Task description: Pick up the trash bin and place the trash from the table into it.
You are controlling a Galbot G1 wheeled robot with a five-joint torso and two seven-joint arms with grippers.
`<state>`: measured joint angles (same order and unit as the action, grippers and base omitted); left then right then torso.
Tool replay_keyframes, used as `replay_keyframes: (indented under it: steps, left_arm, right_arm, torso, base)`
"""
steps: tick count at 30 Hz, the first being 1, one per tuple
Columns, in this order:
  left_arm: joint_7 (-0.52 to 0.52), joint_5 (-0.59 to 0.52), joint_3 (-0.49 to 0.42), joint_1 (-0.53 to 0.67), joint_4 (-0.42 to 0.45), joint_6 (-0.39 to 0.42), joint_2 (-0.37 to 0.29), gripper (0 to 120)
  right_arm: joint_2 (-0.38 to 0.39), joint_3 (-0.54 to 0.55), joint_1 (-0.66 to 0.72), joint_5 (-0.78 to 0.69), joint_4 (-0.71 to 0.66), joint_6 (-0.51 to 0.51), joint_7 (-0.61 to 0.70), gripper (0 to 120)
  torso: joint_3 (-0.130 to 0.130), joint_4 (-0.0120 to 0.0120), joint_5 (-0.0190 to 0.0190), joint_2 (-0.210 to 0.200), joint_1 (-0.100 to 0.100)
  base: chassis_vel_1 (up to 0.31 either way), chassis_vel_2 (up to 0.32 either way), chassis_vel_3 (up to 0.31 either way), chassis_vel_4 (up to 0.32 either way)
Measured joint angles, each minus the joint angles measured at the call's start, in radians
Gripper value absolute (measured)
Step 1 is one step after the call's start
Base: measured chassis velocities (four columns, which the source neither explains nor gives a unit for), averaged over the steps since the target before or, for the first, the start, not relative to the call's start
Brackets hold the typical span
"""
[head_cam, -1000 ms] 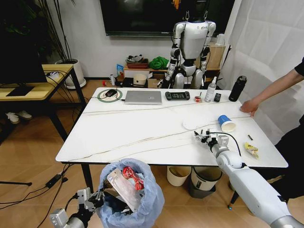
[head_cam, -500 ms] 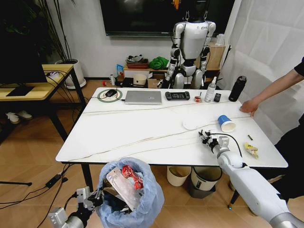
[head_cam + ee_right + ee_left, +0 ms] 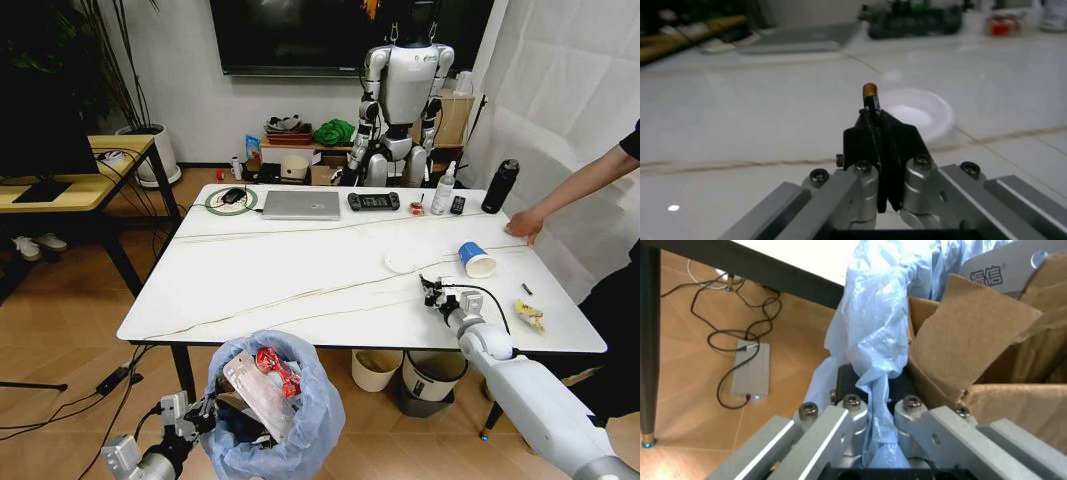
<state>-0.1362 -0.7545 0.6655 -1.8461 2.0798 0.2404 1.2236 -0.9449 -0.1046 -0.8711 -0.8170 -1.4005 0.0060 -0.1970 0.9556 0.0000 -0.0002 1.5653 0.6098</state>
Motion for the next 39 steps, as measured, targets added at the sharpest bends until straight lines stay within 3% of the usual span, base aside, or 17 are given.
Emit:
replay_keyframes:
  steps: [3,10,14,17,26,31,36,37,39]
  left_arm:
    - [0.0,0.0,0.0,-0.001,0.001,0.001,0.002,0]
    - [0.003,-0.001,0.001,-0.001,0.012,0.004,0.012,0]
    - [0.004,-0.001,0.002,-0.006,0.018,0.005,0.014,0]
    - [0.004,0.003,0.002,-0.01,0.023,0.005,0.022,0]
    - [0.004,0.01,0.0,-0.012,0.03,0.006,0.035,0]
    - [0.004,0.01,0.001,-0.01,0.03,0.006,0.036,0]
    - [0.004,0.01,0.001,-0.008,0.03,0.006,0.036,0]
    - [0.004,0.01,0.002,-0.008,0.03,0.007,0.036,0]
    - [0.005,0.01,0.002,-0.008,0.03,0.007,0.037,0]
  right_arm:
    - [0.065,0.028,-0.075,-0.089,-0.248,0.039,-0.14,0]
    - [0.124,0.159,-0.119,-0.122,-0.493,0.066,-0.297,0]
    - [0.143,0.241,-0.114,-0.1,-0.53,0.089,-0.316,0]
    - [0.156,0.363,-0.092,-0.019,-0.549,0.108,-0.283,0]
    - [0.131,0.45,-0.066,0.073,-0.528,0.116,-0.219,0]
    - [0.136,0.426,-0.071,0.085,-0.516,0.114,-0.215,21]
    - [0.123,0.385,-0.072,0.064,-0.516,0.112,-0.199,34]
    - [0.11,0.362,-0.063,0.054,-0.512,0.104,-0.171,42]
    - [0.093,0.34,-0.047,0.048,-0.498,0.089,-0.123,46]
  torso:
    - [0.0,-0.0002,0.0001,0.0,0.0]
    - [0.0,0.0,0.0,0.0,0.0]
    - [0.0,-0.0001,0.0002,0.0,0.0]
    - [0.0,-0.0001,0.0002,0.0,0.0]
    - [0.0,0.0001,0.0002,0.0,0.0]
    - [0.0,-0.0001,0.0002,0.0,0.0]
    - [0.0,-0.0002,0.0002,0.0,0.0]
    - [0.0,-0.0003,0.0001,0.0,0.0]
    - [0.0,-0.0002,0.0003,0.0,0.0]
  base:
    - [0.0,0.0,0.0,0.0]
    - [0.0,0.0,0.0,0.0]
    - [0.0,0.0,0.0,0.0]
    - [0.0,0.0,0.0,0.0]
    - [0.0,0.0,0.0,0.0]
    - [0.0,0.0,0.0,0.0]
    - [0.0,0.0,0.0,0.0]
    - [0.0,0.0,0.0,0.0]
    - [0.0,0.0,0.0,0.0]
